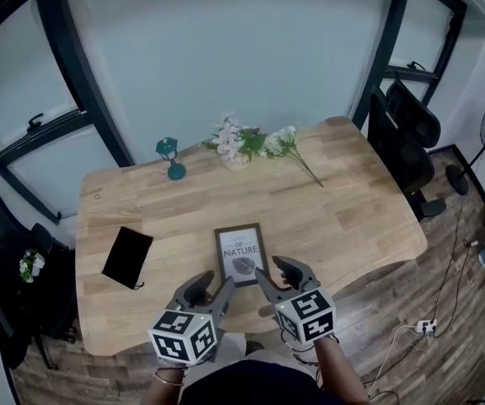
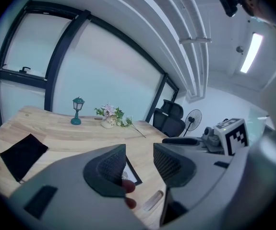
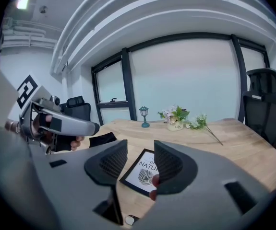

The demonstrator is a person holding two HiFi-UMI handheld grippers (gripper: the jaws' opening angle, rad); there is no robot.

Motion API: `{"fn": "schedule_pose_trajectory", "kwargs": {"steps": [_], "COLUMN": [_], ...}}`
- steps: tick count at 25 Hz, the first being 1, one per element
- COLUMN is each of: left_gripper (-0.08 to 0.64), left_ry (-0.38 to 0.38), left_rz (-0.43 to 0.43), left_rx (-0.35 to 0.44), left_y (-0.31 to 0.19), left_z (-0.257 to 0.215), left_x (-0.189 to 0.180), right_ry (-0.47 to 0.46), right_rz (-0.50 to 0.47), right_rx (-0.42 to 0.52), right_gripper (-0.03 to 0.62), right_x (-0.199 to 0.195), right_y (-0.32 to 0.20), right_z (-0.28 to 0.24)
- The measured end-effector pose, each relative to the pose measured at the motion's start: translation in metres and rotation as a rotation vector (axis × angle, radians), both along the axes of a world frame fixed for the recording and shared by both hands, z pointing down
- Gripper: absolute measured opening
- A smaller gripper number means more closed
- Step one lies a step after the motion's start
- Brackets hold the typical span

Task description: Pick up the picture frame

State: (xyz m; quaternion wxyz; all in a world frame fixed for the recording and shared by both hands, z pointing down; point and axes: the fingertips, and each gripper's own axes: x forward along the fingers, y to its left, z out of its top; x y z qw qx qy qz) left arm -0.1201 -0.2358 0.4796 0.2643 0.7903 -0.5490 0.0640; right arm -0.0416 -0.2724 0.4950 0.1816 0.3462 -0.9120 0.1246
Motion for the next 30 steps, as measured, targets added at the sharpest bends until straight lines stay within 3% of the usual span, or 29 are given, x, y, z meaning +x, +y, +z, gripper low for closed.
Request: {"fn": "schedule_pose_trajectory", "kwargs": {"steps": [12, 30], "left_gripper": [0.172, 0.172], "left_ry": [0.007, 0.022], "left_rz": [0.054, 0.064], "left_rx": [-0.112, -0.226], "left_y": [-0.031, -0.070], "left_z": [0.049, 0.100], "left_x": [-0.013, -0.034], "right_ry": [0.050, 0.142], "right_rz": [0.034, 0.076], "right_rx": [-0.068, -0.173], "right_gripper": [0.149, 0.149], "right_x": [-0.009, -0.016], "right_y": [-0.032, -0.070], "right_z": [0.039, 0.098]}}
